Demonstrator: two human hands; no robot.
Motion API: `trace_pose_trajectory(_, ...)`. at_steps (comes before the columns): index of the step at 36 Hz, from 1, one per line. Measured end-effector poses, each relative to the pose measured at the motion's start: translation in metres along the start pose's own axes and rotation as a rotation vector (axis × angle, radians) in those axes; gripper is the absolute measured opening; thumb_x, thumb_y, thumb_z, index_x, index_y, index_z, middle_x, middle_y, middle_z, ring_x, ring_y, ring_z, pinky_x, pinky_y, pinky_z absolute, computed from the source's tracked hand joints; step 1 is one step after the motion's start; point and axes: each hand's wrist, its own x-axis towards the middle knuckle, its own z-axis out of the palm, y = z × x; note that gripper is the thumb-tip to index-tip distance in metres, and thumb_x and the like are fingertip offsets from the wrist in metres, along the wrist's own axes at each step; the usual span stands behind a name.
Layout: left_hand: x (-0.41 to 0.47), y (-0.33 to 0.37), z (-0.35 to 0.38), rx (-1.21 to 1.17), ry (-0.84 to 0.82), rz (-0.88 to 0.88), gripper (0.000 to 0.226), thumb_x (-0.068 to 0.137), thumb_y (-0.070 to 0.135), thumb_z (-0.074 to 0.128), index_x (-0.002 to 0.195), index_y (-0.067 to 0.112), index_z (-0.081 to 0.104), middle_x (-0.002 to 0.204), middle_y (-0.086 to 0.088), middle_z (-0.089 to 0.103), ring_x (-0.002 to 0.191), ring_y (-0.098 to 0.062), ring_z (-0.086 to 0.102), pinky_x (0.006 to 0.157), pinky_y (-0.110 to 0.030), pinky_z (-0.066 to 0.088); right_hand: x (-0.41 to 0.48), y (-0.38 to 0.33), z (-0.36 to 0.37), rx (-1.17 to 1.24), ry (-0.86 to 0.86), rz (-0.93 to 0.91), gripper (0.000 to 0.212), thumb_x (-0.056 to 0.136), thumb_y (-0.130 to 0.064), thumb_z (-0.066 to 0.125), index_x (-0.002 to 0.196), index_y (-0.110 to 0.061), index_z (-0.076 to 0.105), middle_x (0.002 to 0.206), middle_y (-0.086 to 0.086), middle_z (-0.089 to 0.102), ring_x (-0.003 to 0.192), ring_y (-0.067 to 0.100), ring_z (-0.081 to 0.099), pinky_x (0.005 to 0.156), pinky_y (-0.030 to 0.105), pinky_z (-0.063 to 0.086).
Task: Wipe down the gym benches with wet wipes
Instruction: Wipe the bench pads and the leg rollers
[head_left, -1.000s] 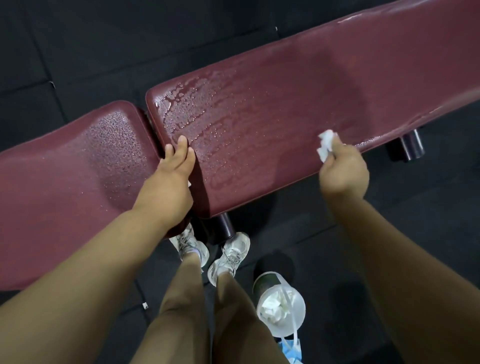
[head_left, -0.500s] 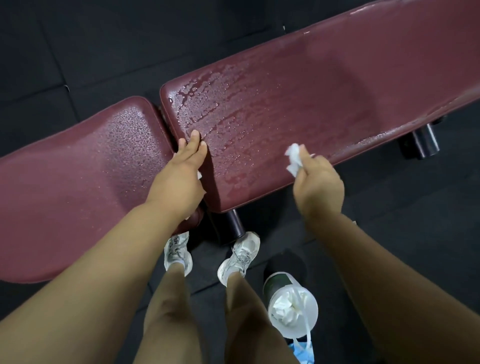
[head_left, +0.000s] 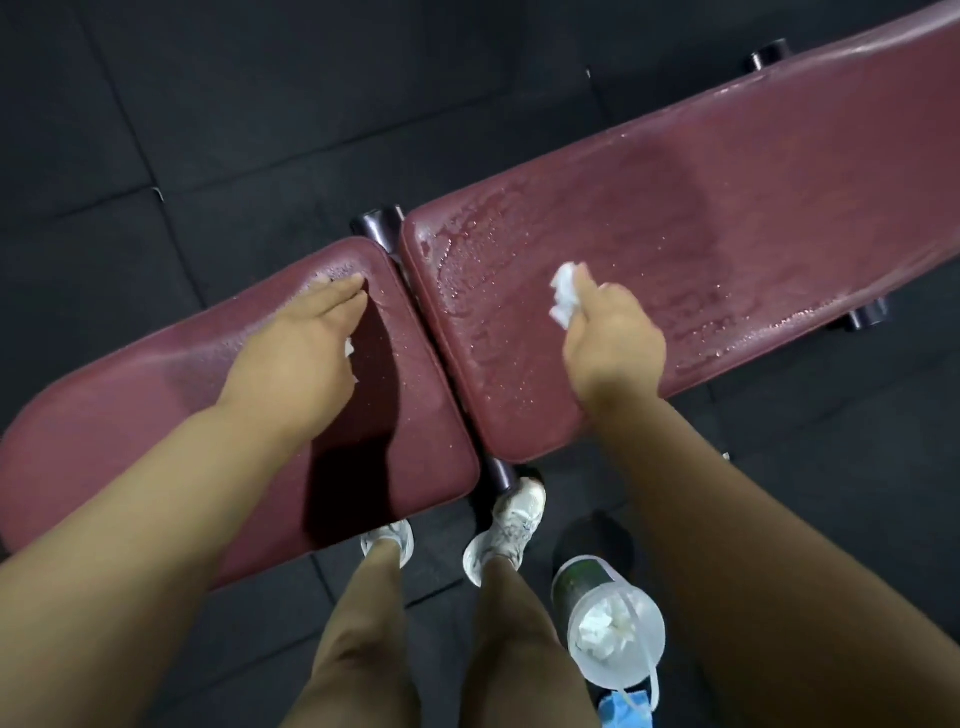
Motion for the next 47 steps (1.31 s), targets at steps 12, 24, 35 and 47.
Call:
trace_pose_trajectory(12, 0.01, -0.019, -0.018, -0.085, -0.017, 0.009, 0.065, 0.08, -0.001, 0.065, 0.139, 0.017, 0.044, 0.148, 0.008, 0.037, 0.133, -0.014, 0.038, 0.107, -0.029, 0.034, -0.004, -0.065, 0.046, -0.055, 0.1, -0.632, 0.039, 0.078, -0.017, 0.051, 0.11, -0.01, 0.071, 0.072, 0.005, 0.064, 0.041, 0.027, 0.054, 0.037, 0.022, 0.036)
trace_pose_trajectory(24, 0.01, -0.041, -0.015, -0.18, -0.003, -0.029, 0.072, 0.083, -0.008, 0.054, 0.144, 0.027, 0.035, 0.151, 0.021, 0.021, 0.141, 0.0, 0.015, 0.106, -0.017, 0.022, 0.077, -0.128, 0.023, -0.184, -0.05, -0.324, 0.027, 0.093, -0.016, 0.044, 0.115, -0.018, 0.06, 0.108, 0.008, 0.055, 0.089, 0.033, 0.059, 0.064, 0.03, 0.031)
trace_pose_trajectory(35, 0.005, -0.045, -0.015, -0.159, -0.048, 0.017, 0.073, 0.084, -0.004, 0.055, 0.146, 0.025, 0.029, 0.154, 0.022, 0.014, 0.142, 0.0, 0.011, 0.107, -0.018, 0.021, 0.016, -0.112, 0.045, -0.1, -0.159, -0.445, 0.049, 0.092, -0.008, 0.042, 0.14, -0.018, 0.041, 0.131, 0.006, 0.053, 0.093, 0.035, 0.061, 0.075, 0.038, 0.05)
trace_pose_trajectory(47, -0.012, -0.043, -0.01, -0.093, -0.063, 0.091, 0.065, 0.087, -0.005, 0.053, 0.145, 0.011, 0.03, 0.157, 0.007, 0.012, 0.145, -0.01, 0.007, 0.11, -0.022, 0.018, -0.107, -0.039, 0.029, -0.1, -0.346, -0.326, 0.048, 0.08, -0.003, 0.06, 0.126, -0.013, 0.058, 0.096, 0.011, 0.067, 0.07, 0.04, 0.064, 0.055, 0.042, 0.052)
